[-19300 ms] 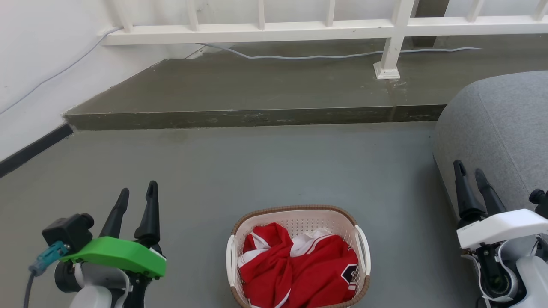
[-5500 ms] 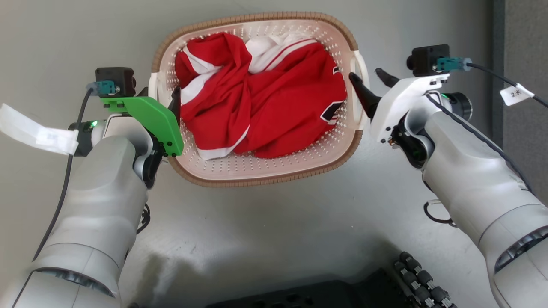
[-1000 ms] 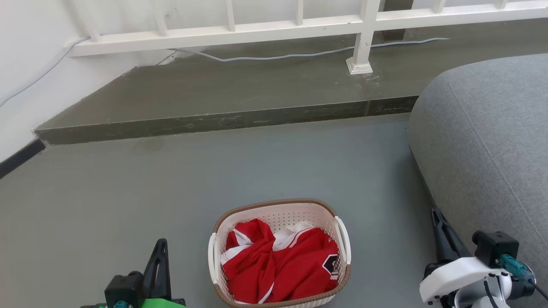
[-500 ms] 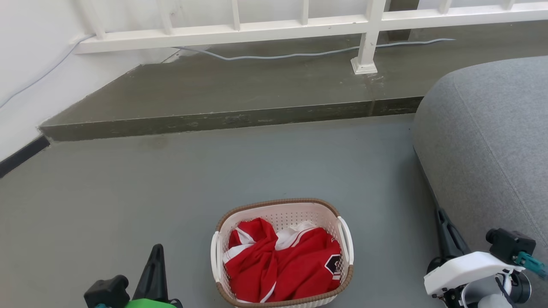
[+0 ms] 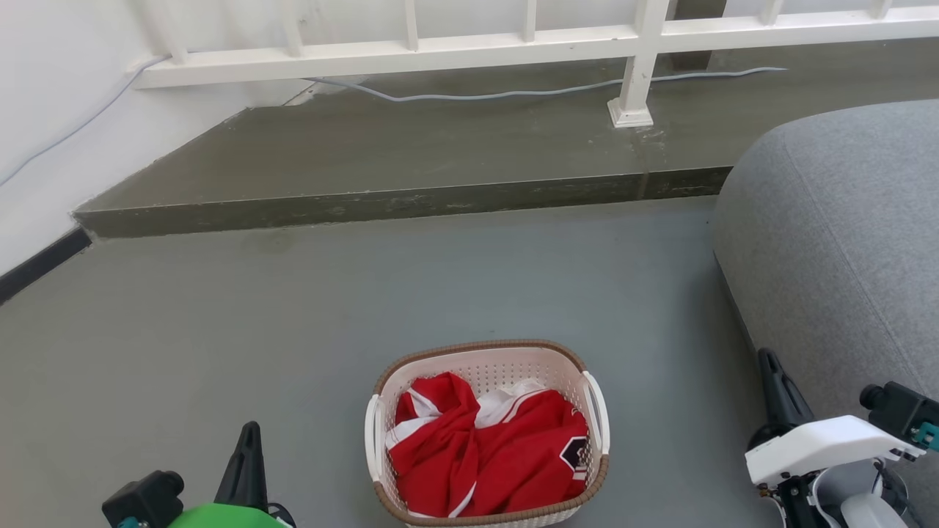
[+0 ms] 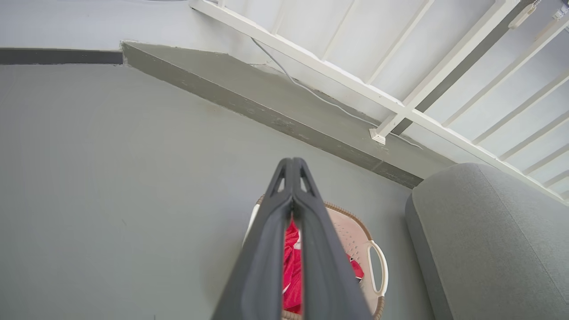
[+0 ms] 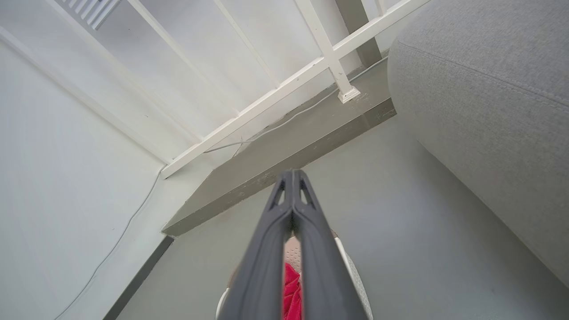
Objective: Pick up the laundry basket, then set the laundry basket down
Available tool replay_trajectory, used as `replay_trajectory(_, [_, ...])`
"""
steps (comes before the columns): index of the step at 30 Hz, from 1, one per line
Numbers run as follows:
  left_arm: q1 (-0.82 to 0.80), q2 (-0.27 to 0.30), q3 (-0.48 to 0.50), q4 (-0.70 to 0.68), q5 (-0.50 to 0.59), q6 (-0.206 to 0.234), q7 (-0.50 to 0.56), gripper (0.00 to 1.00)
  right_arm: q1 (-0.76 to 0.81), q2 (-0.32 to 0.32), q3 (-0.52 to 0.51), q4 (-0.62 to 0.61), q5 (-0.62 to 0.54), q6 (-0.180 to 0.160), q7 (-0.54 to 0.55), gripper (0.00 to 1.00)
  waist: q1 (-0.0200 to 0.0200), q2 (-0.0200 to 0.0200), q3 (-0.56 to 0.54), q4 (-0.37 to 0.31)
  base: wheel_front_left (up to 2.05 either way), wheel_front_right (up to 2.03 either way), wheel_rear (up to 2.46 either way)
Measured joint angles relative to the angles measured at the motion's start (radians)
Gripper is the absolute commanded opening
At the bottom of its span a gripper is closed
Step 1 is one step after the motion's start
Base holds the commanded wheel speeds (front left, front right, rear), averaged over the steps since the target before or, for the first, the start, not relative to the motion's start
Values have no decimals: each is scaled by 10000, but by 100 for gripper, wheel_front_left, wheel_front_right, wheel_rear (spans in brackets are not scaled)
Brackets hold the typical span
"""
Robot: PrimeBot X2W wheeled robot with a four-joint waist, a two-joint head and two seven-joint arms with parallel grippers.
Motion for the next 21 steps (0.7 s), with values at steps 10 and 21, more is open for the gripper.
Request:
replay_trajectory(10, [-253,63,245,127,-1475,-249,307,0,-153,69,-355,84,1294,249,320,0,1,0,7,79,0,0,0])
replay_trajectory(21, [-476,104,485,370,-2957,-504,621,0,-346,205,-731,232,2727,512,660,0,0,0,13,165,0,0,0])
